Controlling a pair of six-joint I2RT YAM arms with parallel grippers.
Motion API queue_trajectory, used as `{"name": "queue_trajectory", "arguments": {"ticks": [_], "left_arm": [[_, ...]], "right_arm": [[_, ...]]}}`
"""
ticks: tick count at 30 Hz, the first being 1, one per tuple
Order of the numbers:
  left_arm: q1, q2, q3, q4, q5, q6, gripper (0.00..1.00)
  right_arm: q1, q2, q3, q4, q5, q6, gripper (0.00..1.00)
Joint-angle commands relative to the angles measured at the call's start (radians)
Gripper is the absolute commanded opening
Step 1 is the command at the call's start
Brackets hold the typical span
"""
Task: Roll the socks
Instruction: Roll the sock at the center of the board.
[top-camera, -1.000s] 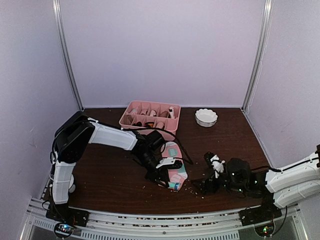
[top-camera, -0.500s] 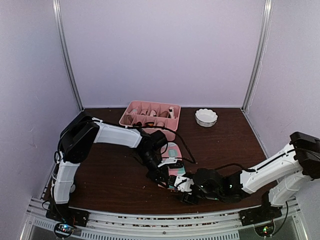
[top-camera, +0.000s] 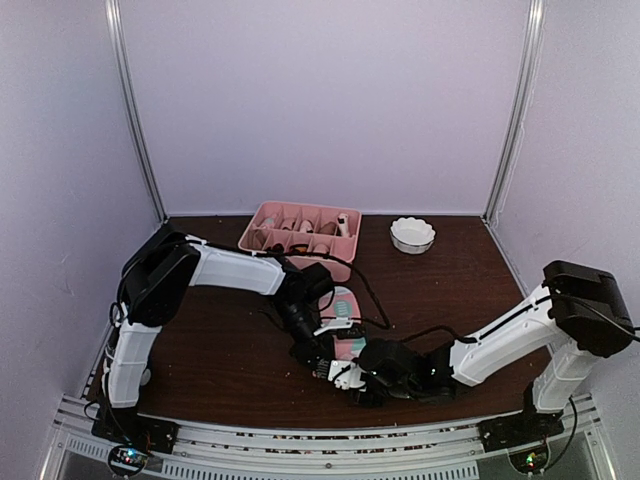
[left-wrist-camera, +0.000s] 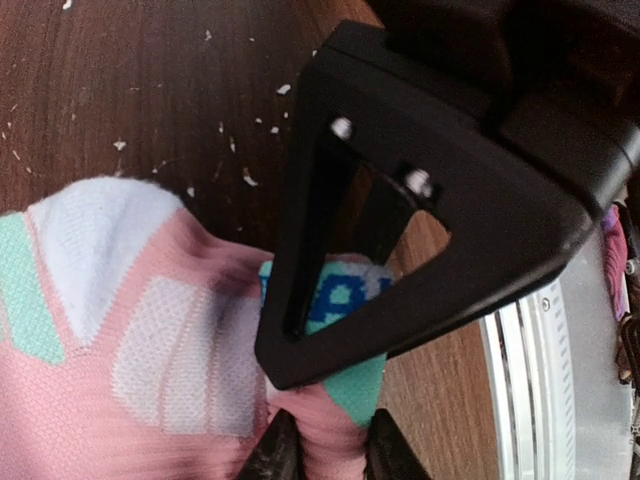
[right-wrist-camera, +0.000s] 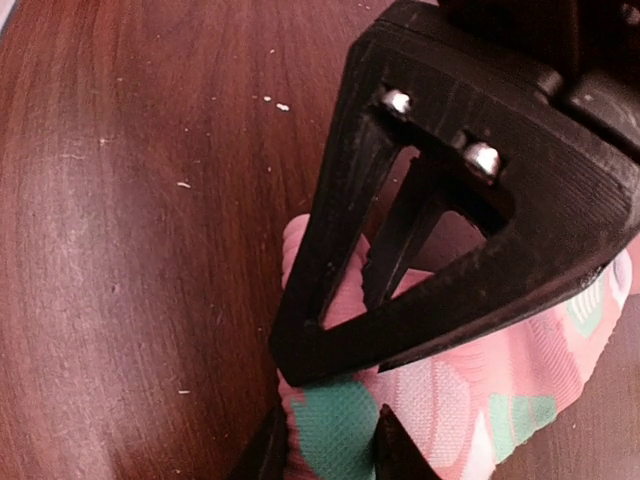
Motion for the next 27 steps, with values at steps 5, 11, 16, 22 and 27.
{"name": "queue_trajectory", "arguments": {"ticks": [5, 11, 16, 22, 27], "left_arm": [[0.005, 0.065, -0.041, -0.121, -0.104, 0.047, 0.43], [0.096, -0.119, -0.206, 0.112, -0.085, -0.021, 0.98], [0.109, -0.345, -0.412, 0.389, -0.100, -0.024, 0.97], [0.108, -0.438, -0.512, 0.541, -0.098, -0.043, 0.86], [0.082, -0.456, -0.553, 0.590, -0.122, 0.003, 0.83]], "right_arm": [[-0.027, 0.025, 0.000, -0.040, -0.076, 0.068, 0.07], [-0.084, 0.034, -0.052, -0.024, -0.245, 0.219, 0.00], [-0.168, 0.049, -0.102, 0.038, -0.430, 0.350, 0.00], [-0.235, 0.100, -0.112, 0.039, -0.545, 0.428, 0.00], [-0.305, 0.148, -0.109, 0.017, -0.612, 0.503, 0.00]]}}
